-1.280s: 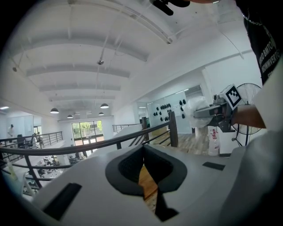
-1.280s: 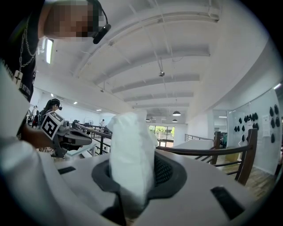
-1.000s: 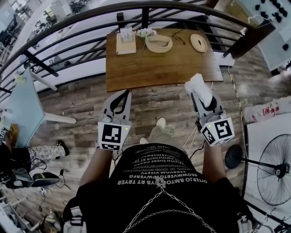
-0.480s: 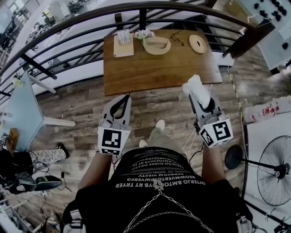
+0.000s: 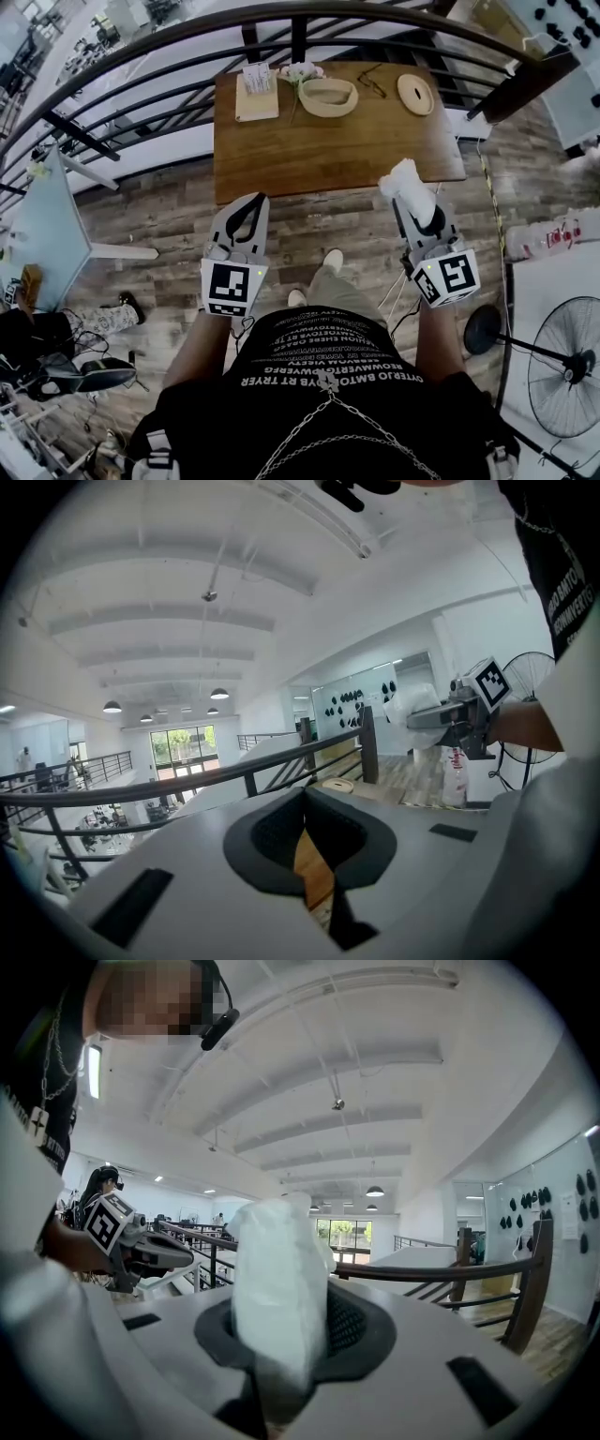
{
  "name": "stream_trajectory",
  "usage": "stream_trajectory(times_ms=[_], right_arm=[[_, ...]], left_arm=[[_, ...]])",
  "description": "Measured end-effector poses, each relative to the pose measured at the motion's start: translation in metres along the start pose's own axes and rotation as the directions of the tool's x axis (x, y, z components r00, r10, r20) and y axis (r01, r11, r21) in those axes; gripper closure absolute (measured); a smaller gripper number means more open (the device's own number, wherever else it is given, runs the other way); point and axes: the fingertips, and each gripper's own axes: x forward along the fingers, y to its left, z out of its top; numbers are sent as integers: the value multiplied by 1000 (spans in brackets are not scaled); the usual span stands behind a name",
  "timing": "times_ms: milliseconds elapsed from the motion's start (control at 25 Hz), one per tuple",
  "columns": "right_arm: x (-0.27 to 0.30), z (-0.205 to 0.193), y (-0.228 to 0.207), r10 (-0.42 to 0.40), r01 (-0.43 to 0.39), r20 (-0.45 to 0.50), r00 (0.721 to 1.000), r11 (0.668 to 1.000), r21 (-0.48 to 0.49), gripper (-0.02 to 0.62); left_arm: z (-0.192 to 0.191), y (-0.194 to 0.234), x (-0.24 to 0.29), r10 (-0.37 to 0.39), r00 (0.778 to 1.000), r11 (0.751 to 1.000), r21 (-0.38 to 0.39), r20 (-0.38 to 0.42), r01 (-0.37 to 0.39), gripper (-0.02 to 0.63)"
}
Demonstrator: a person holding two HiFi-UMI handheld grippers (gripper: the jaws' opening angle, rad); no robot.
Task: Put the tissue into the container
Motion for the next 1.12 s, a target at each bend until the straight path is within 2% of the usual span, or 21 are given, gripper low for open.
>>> stream_trajectory(times_ms=[400,680,1120], right_arm=[[48,7,-55,30,-30,22,999,999,12,480],[65,12,-111,51,-52,48,998,998,17,480],[87,11,-160,118,-120,78,990,992,30,480]], left_arm=[[28,13,66,24,1000,1000,15,1,-24,581],[54,0,116,47,999,998,32,-1,-47,581],[81,-8,162,108,994,993,37,0,-108,581]])
